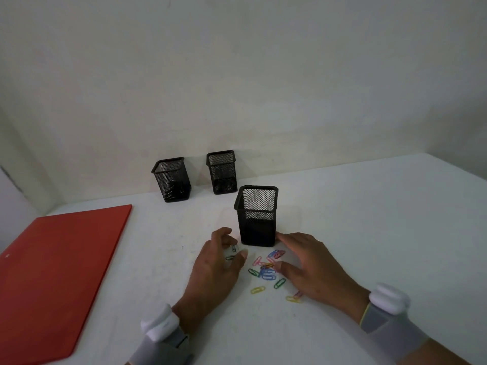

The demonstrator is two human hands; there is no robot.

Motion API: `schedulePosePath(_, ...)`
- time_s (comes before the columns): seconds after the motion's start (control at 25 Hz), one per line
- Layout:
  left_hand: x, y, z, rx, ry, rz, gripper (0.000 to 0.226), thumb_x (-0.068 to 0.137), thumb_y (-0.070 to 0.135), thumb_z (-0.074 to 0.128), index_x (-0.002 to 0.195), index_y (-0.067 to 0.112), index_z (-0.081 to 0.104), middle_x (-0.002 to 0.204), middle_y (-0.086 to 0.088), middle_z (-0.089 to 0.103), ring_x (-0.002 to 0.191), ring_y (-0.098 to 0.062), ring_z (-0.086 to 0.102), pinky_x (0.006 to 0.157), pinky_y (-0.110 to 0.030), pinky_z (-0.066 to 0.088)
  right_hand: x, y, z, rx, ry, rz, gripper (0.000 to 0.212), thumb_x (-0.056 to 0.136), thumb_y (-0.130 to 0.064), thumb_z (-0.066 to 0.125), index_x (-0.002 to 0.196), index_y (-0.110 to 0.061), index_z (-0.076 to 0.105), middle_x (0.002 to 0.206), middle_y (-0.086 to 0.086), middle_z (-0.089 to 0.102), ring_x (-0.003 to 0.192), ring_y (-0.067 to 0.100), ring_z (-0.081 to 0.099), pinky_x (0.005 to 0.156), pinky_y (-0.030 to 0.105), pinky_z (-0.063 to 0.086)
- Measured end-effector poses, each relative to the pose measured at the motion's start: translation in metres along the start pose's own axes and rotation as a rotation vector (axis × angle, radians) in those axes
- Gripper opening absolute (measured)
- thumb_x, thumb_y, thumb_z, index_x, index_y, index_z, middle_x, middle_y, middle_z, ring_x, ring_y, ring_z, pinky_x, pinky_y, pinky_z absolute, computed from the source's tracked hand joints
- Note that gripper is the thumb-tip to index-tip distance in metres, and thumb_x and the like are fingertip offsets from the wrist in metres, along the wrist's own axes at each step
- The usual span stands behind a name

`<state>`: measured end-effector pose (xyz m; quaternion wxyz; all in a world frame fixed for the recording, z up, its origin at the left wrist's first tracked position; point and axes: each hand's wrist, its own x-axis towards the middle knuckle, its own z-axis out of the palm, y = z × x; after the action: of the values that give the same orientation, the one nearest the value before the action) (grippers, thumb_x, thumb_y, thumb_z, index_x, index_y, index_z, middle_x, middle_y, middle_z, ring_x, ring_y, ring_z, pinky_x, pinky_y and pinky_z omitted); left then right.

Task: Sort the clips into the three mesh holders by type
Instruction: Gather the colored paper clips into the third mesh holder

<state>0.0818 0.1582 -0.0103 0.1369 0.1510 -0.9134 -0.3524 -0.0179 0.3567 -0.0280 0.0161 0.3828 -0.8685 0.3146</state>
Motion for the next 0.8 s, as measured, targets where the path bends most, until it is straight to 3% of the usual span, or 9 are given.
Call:
schedulePosePath(0.12, -0.007, 0.000, 0.002, 0.284, -0.049, 0.231, 0.060, 0.084, 0.069, 0.042, 0.133, 0.035, 0.047, 0.125, 0.015, 0.050, 0.111, -0.003, 0.042, 0.094, -0.021, 0.036, -0.004, -0.009, 0.002, -0.201, 0.057, -0.088, 0.050, 0.092, -0.047, 0.048, 0.136, -0.026, 0.053, 0.126, -0.011, 0.052, 0.117, 0.015, 0.043, 0.094, 0.027, 0.033)
schedulePosePath(0.24, -0.007, -0.001, 0.005, 0.383, -0.082, 0.373, 0.072, 0.078, 0.082, 0.022, 0.128, 0.041, 0.055, 0.121, 0.014, 0.050, 0.107, -0.005, 0.039, 0.090, -0.025, 0.037, -0.003, -0.017, 0.000, -0.164, 0.031, -0.085, 0.030, 0.096, -0.039, 0.050, 0.122, -0.031, 0.062, 0.110, -0.012, 0.053, 0.101, 0.012, 0.045, 0.085, 0.029, 0.037)
schedulePosePath(0.4, -0.004, -0.009, 0.005, 0.292, -0.059, 0.395, 0.062, 0.079, 0.078, 0.028, 0.110, 0.040, 0.065, 0.111, 0.013, 0.055, 0.099, -0.005, 0.043, 0.086, -0.028, 0.041, -0.003, -0.026, 0.001, -0.061, -0.019, -0.072, 0.010, 0.095, -0.027, 0.054, 0.100, -0.027, 0.063, 0.092, -0.013, 0.052, 0.088, 0.009, 0.048, 0.078, 0.024, 0.039)
schedulePosePath(0.6, -0.004, -0.007, 0.004, 0.190, 0.026, 0.437, 0.053, 0.085, 0.071, 0.035, 0.098, 0.033, 0.069, 0.093, 0.016, 0.063, 0.087, -0.004, 0.050, 0.077, -0.032, 0.047, 0.000, -0.034, -0.016, 0.123, -0.032, 0.038, 0.012, 0.095, -0.023, 0.055, 0.085, -0.027, 0.060, 0.080, -0.012, 0.062, 0.072, -0.001, 0.057, 0.065, 0.011, 0.040)
schedulePosePath(0.8, -0.003, -0.007, 0.005, 0.105, 0.138, 0.468, 0.043, 0.091, 0.062, 0.040, 0.098, 0.030, 0.067, 0.091, 0.013, 0.066, 0.083, -0.007, 0.054, 0.072, -0.034, 0.050, 0.022, -0.056, -0.049, 0.314, 0.226, -0.019, 0.012, 0.095, -0.025, 0.057, 0.084, -0.025, 0.061, 0.066, -0.006, 0.057, 0.055, 0.003, 0.046, 0.055, 0.017, 0.038)
